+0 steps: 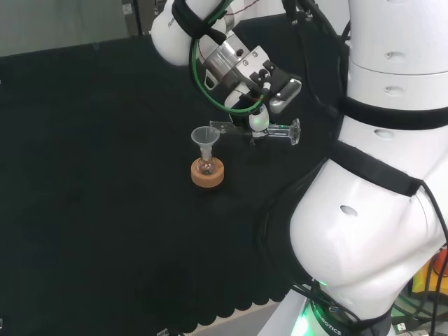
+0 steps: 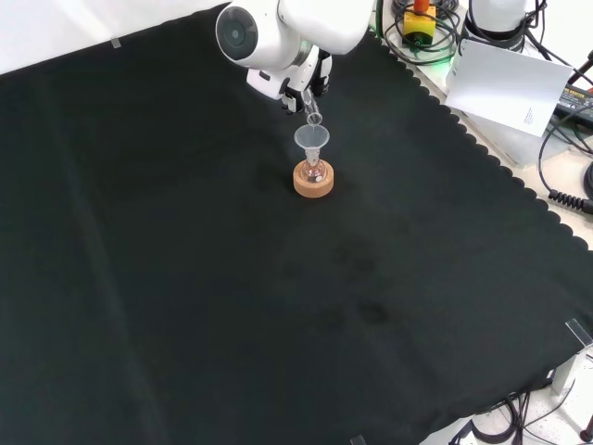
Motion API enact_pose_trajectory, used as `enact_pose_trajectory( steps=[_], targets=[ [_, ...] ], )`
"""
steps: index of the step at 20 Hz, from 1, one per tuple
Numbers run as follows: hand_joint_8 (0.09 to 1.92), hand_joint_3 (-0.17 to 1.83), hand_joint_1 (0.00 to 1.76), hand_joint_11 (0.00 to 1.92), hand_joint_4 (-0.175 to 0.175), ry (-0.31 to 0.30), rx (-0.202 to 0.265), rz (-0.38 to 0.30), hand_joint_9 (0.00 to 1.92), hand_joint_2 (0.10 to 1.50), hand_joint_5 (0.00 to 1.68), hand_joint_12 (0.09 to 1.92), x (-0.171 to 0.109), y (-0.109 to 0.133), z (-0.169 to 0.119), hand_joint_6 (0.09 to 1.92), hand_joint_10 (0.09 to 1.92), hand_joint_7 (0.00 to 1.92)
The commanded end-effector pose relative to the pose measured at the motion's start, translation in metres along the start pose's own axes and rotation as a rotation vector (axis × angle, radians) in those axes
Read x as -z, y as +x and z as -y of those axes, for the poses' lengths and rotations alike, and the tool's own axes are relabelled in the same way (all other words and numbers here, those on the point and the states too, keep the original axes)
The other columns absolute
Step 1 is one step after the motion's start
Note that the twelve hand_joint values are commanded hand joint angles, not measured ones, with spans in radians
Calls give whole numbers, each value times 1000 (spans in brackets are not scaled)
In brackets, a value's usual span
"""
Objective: Pour the water from the graduated cylinder into the round-bottom flask.
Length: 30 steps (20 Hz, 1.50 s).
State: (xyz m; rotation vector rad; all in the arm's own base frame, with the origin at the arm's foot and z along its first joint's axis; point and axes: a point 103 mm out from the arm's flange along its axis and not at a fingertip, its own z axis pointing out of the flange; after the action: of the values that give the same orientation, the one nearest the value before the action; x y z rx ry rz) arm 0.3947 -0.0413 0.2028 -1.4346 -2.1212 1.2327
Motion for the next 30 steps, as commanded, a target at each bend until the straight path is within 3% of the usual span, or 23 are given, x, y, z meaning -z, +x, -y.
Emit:
enact_pose_trajectory(
  steps=[1, 30],
  targets=[
    [754, 0, 1285, 1188, -175, 22, -10, 18, 1478, 1046, 1117, 803, 1, 1, 0, 774, 87, 1152],
    [754, 0, 1285, 1187, -175, 110, -71, 43, 1482, 1046, 1117, 802, 8, -3, 6, 773, 87, 1152]
  ],
)
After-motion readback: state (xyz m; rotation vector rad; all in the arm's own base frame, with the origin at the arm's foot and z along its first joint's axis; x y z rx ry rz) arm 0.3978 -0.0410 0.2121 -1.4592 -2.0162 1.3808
